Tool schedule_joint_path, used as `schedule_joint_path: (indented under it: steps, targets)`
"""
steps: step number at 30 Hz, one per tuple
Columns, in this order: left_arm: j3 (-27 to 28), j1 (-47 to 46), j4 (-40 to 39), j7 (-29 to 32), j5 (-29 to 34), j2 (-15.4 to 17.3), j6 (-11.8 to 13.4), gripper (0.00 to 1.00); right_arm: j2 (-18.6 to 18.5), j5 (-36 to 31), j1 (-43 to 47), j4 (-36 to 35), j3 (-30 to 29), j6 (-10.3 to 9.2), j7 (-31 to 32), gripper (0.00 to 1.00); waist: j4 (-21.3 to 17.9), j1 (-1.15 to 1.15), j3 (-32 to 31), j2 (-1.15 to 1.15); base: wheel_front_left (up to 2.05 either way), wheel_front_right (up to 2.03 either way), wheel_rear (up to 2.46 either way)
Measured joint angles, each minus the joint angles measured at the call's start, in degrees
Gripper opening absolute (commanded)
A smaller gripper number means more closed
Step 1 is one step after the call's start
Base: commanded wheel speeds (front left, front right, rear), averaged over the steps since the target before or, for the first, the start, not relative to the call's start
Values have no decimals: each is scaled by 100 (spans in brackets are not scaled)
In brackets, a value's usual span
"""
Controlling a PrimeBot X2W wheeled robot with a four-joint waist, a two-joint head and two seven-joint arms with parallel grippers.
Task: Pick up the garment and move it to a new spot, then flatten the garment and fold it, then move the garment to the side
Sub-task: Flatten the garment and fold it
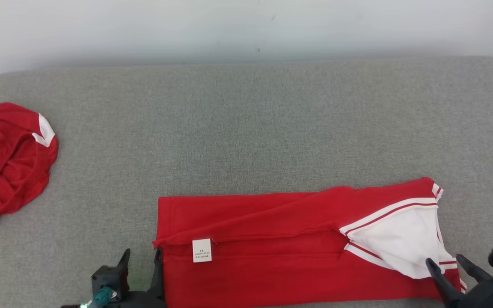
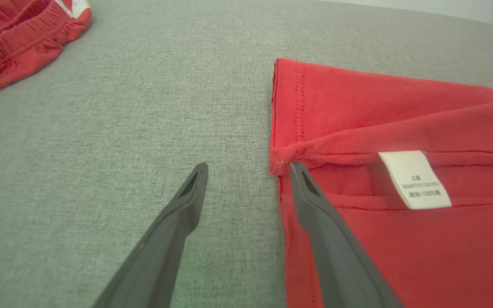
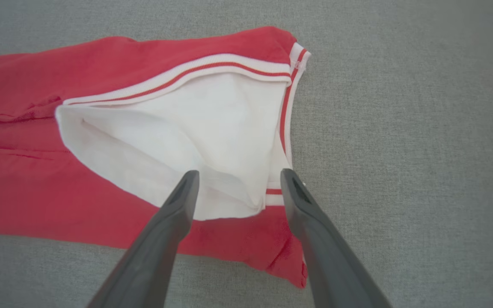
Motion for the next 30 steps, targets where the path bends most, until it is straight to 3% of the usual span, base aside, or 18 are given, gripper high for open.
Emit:
schedule_joint_path:
  steps: [6, 10, 19, 20, 25, 30]
  targets:
    - [376, 272, -422, -335, 49, -13, -67, 100, 269, -23, 102, -87, -303, 0, -143, 100, -8, 0, -204, 0, 0, 0, 0]
    - [1098, 418, -1235, -367, 679, -174, -242, 100, 598, -85, 85, 13, -508, 0, -318, 100, 10, 0, -324, 0, 0, 0, 0]
    - [2611, 1379, -2180, -372, 1829, -1088, -1296, 100, 1357, -578, -206, 654, -911, 0, -770, 100, 72, 0, -557, 0, 0, 0, 0]
    - [2611, 1379, -2180, -372, 1829, -1088, -1296, 100, 1357, -578, -206, 654, -911, 0, -770, 100, 72, 0, -557, 0, 0, 0, 0]
    - [3158, 1611, -2231, -372, 2234, -1374, -1849, 100, 1472, -836, -531, 1004, -1059, 0, -809, 100, 93, 0, -604, 0, 0, 0, 0]
    - [3405, 1750, -2160, -372, 2657, -1502, -2114, 100, 1501, -1118, -819, 1217, -1325, -1, -387, 100, 115, 0, -600, 0, 0, 0, 0]
